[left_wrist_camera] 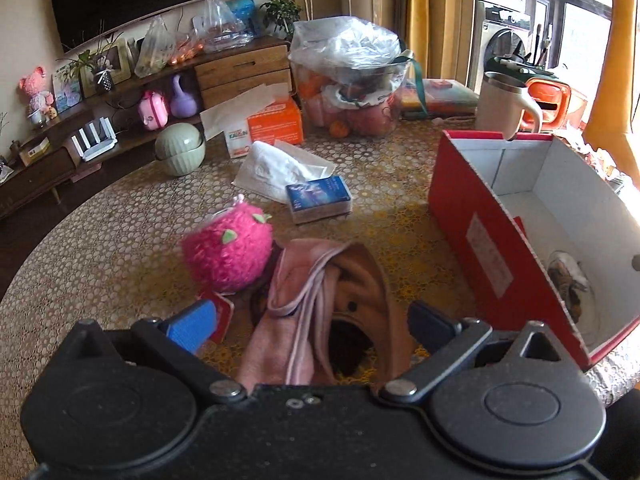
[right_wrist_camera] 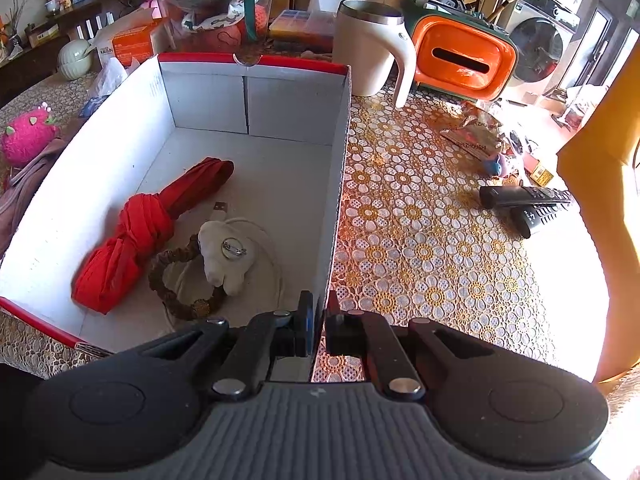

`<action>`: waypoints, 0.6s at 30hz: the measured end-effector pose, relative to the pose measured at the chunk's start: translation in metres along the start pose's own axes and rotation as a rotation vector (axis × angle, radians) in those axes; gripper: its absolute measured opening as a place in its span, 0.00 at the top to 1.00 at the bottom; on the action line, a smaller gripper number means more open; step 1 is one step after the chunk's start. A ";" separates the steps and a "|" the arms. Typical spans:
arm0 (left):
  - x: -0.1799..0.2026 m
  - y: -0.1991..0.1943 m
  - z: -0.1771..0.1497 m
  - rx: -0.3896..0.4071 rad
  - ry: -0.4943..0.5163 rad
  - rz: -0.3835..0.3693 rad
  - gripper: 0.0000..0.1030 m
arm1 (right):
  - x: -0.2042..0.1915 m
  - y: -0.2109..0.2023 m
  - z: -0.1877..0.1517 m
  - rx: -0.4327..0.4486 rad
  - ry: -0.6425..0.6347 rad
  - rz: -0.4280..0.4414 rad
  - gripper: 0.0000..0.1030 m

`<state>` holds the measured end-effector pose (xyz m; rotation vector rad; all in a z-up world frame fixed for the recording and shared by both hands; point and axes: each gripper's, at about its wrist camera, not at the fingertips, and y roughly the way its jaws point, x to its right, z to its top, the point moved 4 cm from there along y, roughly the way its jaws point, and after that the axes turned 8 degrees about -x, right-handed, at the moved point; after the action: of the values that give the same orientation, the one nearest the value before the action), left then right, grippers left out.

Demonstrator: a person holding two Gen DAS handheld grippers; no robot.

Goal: Organize objects
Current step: 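Move the left gripper back to the pink fleece bag, then close the left gripper on the edge of the pink fleece bag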

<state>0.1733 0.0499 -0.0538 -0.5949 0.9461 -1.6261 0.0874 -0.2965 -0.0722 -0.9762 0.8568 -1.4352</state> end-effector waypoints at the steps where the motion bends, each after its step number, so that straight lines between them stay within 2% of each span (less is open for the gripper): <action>1: -0.006 0.005 -0.002 -0.012 -0.010 0.010 0.01 | 0.000 0.000 0.000 0.000 -0.001 -0.001 0.96; 6: -0.026 0.035 -0.020 -0.082 -0.055 0.025 0.01 | 0.000 0.001 -0.001 -0.005 0.000 -0.006 0.96; 13: -0.025 0.063 -0.029 -0.113 -0.078 0.017 0.02 | -0.002 0.003 -0.001 -0.014 -0.003 -0.015 0.96; 16: -0.019 0.073 -0.029 -0.121 -0.061 0.015 0.08 | -0.002 0.004 -0.001 -0.017 -0.003 -0.016 0.96; 18: -0.017 0.079 -0.029 -0.133 -0.052 0.024 0.20 | -0.002 0.004 -0.002 -0.020 -0.004 -0.017 0.96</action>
<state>0.1989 0.0682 -0.1334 -0.7103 1.0251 -1.5274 0.0876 -0.2947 -0.0771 -1.0029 0.8631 -1.4413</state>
